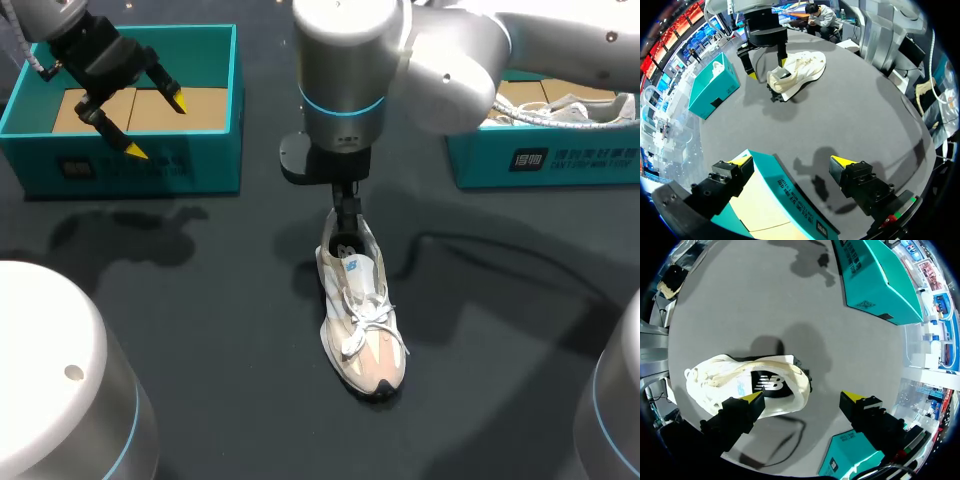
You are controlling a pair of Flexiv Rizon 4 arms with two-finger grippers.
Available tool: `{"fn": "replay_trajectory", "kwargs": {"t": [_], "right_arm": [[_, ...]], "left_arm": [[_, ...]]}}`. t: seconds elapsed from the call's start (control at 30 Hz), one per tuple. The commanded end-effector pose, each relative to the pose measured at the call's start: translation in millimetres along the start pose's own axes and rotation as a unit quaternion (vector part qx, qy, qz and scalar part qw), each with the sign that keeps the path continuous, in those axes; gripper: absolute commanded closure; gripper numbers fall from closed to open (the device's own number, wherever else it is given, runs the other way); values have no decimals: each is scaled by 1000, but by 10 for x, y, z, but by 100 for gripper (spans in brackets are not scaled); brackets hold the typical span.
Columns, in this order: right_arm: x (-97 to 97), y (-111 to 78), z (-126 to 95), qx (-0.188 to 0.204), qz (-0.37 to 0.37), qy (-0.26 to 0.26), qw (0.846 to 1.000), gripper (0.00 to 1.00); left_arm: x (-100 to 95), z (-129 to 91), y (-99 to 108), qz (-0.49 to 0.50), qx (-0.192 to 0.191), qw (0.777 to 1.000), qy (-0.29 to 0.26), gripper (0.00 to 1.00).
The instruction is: Take the shoe out of the shoebox, open the shoe tongue, remove and reinsert the insole, then place the shoe into the shoebox
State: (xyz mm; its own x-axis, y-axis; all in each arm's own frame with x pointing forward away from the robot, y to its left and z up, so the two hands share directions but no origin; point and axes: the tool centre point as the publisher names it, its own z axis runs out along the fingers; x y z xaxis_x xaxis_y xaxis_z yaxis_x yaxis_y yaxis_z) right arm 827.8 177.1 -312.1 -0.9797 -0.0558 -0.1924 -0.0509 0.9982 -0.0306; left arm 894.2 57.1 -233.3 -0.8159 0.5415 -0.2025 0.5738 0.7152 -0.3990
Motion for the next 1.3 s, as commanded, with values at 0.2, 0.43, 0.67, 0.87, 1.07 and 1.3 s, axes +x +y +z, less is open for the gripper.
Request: {"fn": "replay_trajectory", "kwargs": {"t": [0.2,0.43,0.67,0.87,1.07,1.3], "right_arm": [[-60,-8,243,-13,-15,12,1000,4],[-57,10,344,-16,-22,18,999,13],[-45,1,455,-24,-31,23,999,15],[-40,12,546,-33,-31,31,998,18],[-23,35,636,-40,-33,41,998,23],[-15,40,703,-41,-33,49,997,36]], "left_arm": [[-5,-2,0,0,-1,1000,1,0],[-5,-2,0,0,-1,1000,1,0],[-5,-2,0,0,-1,1000,1,0],[-5,-2,0,0,-1,1000,1,0],[-5,-2,0,0,-1,1000,1,0],[-5,-2,0,0,-1,1000,1,0]]}}
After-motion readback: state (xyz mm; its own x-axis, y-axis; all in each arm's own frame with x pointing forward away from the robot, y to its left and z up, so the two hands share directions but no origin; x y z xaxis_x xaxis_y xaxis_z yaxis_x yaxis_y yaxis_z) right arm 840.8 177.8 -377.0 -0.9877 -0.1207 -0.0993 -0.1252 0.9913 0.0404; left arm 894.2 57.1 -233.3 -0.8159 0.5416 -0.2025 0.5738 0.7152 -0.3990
